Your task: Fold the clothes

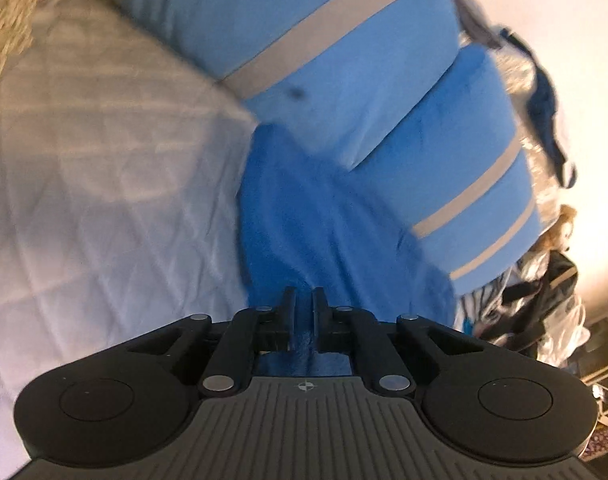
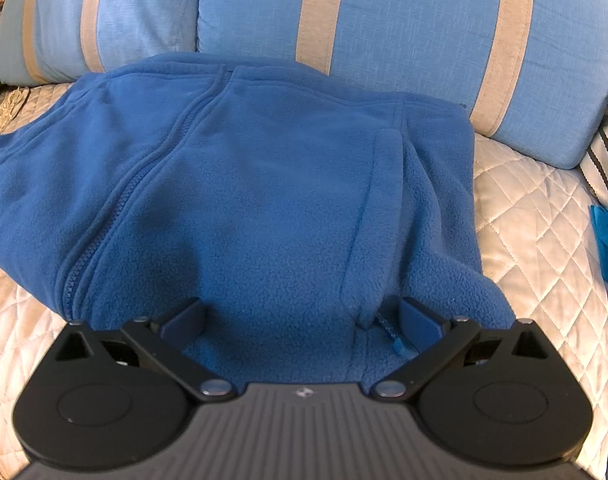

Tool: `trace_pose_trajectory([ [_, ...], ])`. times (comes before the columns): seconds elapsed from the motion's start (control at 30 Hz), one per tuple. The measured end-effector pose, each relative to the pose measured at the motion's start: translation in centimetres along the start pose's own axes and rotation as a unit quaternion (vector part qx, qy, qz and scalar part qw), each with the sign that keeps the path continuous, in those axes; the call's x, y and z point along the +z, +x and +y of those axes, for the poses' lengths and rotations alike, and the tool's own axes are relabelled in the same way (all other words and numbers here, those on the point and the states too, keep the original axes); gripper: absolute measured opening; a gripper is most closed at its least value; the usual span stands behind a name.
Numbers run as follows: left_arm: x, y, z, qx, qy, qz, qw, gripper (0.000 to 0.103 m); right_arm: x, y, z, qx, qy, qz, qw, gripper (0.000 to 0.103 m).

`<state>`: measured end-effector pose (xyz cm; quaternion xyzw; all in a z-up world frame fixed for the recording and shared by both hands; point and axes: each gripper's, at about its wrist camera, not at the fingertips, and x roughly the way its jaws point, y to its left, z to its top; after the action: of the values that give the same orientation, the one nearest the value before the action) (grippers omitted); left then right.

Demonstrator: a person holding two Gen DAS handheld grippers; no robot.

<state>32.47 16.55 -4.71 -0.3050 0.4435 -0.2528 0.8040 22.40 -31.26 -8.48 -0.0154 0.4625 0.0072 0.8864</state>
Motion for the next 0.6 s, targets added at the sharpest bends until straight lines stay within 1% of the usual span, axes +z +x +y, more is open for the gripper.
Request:
trace_pose_trajectory([
  [0.13, 0.5, 0.0, -1.3, -0.015, 0.016, -0.034, 0.9992, 0.007, 0.0, 0.1, 0.0, 0.000, -0.003, 0.002, 1.000, 0.102],
  [0.2, 0.5, 0.2, -1.6, -0.029, 0.014, -0.051, 0.9982, 0.006, 0.0, 0.2, 0.0, -0.001, -0.004, 0.003, 1.000, 0.102],
  [0.3, 0.7, 0.7, -1.4, -0.071, -0.014, -0.078, 0.9944, 0.006, 0.1, 0.3, 0.1, -0.003, -0.008, 0.006, 1.000, 0.102],
  [0.37, 0.6, 1.1, -0.6, -0.109, -0.055, -0.090, 0.9884, 0.006, 0.1, 0.3, 0.3, -0.004, -0.009, 0.006, 1.000, 0.102],
  [0.43, 0.3, 1.8, 0.5, -0.142, -0.102, -0.094, 0.9801, 0.006, 0.1, 0.3, 0.3, -0.004, -0.009, 0.007, 1.000, 0.102],
  [0.5, 0.0, 2.4, 1.5, -0.169, -0.139, -0.083, 0.9721, 0.007, 0.1, 0.3, 0.3, -0.004, -0.009, 0.007, 1.000, 0.102],
  [0.53, -0.2, 2.6, 1.9, -0.178, -0.148, -0.077, 0.9696, 0.007, 0.1, 0.3, 0.3, -0.004, -0.010, 0.007, 1.000, 0.102],
  [0.6, -0.3, 2.4, 2.1, -0.175, -0.144, -0.067, 0.9716, 0.008, 0.1, 0.3, 0.4, -0.004, -0.010, 0.008, 1.000, 0.102],
])
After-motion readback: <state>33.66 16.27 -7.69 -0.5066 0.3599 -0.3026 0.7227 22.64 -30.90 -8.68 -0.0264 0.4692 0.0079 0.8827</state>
